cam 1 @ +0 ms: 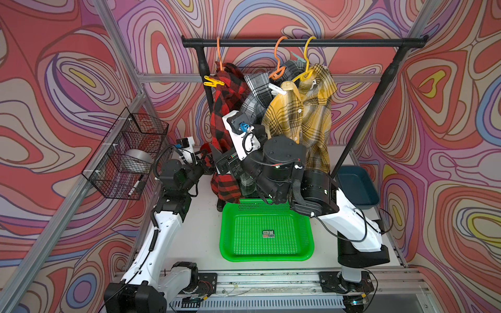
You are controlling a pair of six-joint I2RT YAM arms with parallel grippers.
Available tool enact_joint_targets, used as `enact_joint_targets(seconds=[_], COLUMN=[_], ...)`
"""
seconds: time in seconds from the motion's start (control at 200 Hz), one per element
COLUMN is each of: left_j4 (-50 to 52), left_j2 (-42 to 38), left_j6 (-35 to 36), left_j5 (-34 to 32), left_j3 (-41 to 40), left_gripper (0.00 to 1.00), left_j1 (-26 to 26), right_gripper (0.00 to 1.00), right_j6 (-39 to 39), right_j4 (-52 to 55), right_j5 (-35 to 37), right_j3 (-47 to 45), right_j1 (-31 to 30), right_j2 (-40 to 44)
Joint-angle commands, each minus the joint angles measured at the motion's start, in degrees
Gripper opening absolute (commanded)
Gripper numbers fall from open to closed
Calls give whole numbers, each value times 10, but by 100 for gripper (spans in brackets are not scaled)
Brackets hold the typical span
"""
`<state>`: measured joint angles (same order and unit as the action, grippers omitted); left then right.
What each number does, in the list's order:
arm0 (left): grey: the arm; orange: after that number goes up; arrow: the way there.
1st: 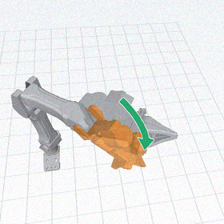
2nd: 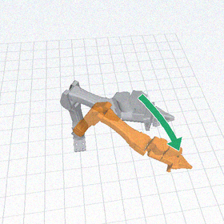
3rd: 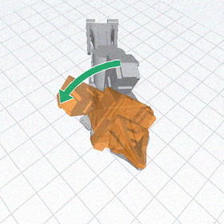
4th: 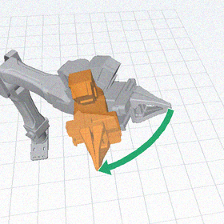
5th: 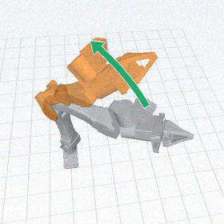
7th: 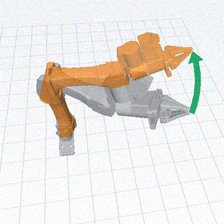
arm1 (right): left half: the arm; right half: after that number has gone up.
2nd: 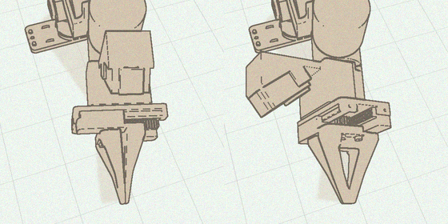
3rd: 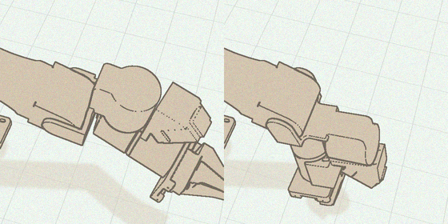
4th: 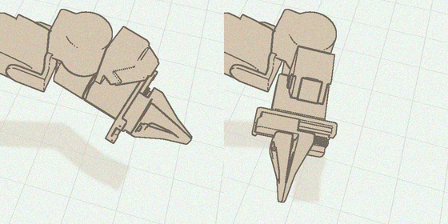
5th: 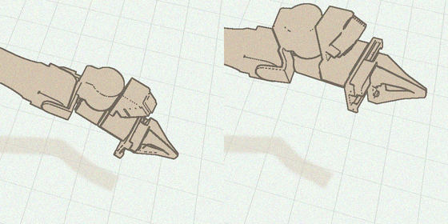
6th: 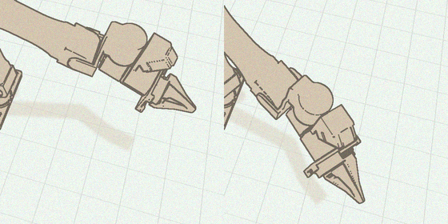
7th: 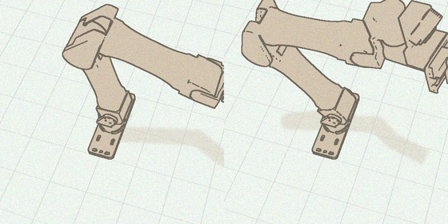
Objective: Remove the clothespins securing long-sleeve shirts to the hanger
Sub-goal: Adjust the hanger on the clothesline, then pick up the hanger from the clothesline.
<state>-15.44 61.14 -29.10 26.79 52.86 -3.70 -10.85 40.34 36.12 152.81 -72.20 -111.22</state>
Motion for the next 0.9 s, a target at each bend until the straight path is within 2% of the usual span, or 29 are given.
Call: enact_joint_targets(seconds=[0.0, 0.11, 0.265, 0.406, 0.636, 0.896], left_j4=[16, 10, -6, -1, 33, 39], left_j2=[-13, -10, 20, 50, 83, 135], left_j6=[9, 2, -19, -21, 14, 17], left_j5=[4, 14, 59, 76, 55, 27], left_j3=[20, 21, 41, 64, 94, 134], left_gripper=[95, 95, 94, 93, 92, 91], left_j1=[2, 2, -1, -15, -46, -48], right_gripper=[95, 95, 95, 95, 91, 90], right_j6=[21, 16, 17, 35, 37, 50], right_j4=[0, -26, -62, -77, -88, -90], right_j5=[-31, -22, -11, -29, -16, -1], right_j3=[6, -6, -11, -9, -12, -80], right_j1=[23, 33, 55, 81, 101, 137], right_j2=[-7, -17, -34, -53, -71, -19])
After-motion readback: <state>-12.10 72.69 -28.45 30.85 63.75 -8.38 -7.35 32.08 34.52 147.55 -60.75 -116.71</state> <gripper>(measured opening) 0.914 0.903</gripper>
